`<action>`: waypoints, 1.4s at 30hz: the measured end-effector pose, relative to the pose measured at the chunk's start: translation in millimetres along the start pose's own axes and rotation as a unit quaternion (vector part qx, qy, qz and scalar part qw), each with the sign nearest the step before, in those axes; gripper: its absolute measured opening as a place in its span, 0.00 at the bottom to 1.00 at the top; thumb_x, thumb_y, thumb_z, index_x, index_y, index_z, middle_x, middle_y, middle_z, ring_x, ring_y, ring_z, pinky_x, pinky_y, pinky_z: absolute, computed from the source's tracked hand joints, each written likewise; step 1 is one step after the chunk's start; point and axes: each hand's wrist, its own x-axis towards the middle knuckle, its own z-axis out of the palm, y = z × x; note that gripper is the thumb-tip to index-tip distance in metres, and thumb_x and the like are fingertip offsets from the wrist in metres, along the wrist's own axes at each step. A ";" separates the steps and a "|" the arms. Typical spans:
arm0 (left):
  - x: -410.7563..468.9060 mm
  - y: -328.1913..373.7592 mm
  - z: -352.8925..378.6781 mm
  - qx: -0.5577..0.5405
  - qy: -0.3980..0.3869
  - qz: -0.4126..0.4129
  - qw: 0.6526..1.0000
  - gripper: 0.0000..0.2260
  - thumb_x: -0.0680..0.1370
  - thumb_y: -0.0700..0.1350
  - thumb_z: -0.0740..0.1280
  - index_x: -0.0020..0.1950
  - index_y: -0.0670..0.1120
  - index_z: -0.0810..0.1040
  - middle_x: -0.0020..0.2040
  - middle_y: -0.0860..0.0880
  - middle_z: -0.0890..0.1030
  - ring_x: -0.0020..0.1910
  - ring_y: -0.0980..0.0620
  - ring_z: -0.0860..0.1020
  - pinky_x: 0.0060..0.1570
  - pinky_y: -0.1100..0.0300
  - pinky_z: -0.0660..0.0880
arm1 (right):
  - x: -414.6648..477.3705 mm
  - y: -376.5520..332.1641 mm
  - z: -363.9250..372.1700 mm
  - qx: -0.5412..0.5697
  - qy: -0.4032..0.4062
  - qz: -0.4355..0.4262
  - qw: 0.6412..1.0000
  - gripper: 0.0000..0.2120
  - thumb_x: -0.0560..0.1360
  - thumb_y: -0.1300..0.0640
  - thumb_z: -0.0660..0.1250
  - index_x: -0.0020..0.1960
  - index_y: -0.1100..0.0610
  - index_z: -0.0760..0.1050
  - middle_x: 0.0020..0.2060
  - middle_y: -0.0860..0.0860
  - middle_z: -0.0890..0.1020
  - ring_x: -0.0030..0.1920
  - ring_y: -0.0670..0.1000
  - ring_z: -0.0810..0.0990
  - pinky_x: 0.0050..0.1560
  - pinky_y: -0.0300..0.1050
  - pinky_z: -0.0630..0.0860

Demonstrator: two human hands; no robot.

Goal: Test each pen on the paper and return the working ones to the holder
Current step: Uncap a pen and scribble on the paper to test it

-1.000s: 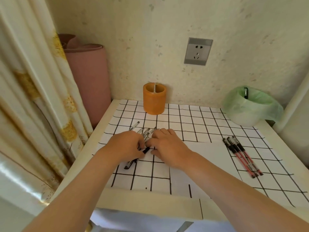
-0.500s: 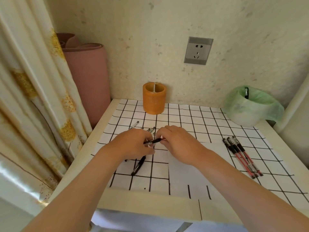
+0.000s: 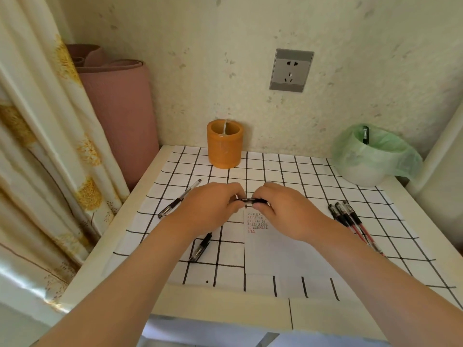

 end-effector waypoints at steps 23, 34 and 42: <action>10.9 7.7 5.5 -0.044 -0.024 0.001 0.999 0.04 0.81 0.51 0.65 0.52 0.56 0.78 0.42 0.59 0.81 0.38 0.63 0.75 0.39 0.61 0.72 | -9.5 4.8 -1.2 -0.004 -0.033 0.029 0.999 0.15 0.83 0.46 0.56 0.68 0.47 0.67 0.41 0.46 0.82 0.41 0.49 0.78 0.41 0.48 0.73; 4.3 -4.2 6.0 -0.002 -0.104 -0.002 0.995 0.07 0.76 0.49 0.71 0.53 0.57 0.82 0.48 0.62 0.78 0.44 0.62 0.74 0.46 0.64 0.75 | -13.4 14.7 -2.5 0.427 0.027 0.189 0.884 0.26 0.79 0.74 0.48 0.47 0.53 0.82 0.42 0.53 0.78 0.39 0.50 0.78 0.41 0.44 0.79; -0.6 0.9 16.2 0.046 -0.122 0.041 0.991 0.08 0.74 0.51 0.72 0.53 0.57 0.82 0.51 0.59 0.76 0.55 0.58 0.68 0.52 0.59 0.72 | -17.6 2.4 5.0 0.496 0.021 0.212 0.842 0.09 0.79 0.61 0.67 0.58 0.56 0.81 0.38 0.55 0.80 0.37 0.52 0.80 0.42 0.47 0.81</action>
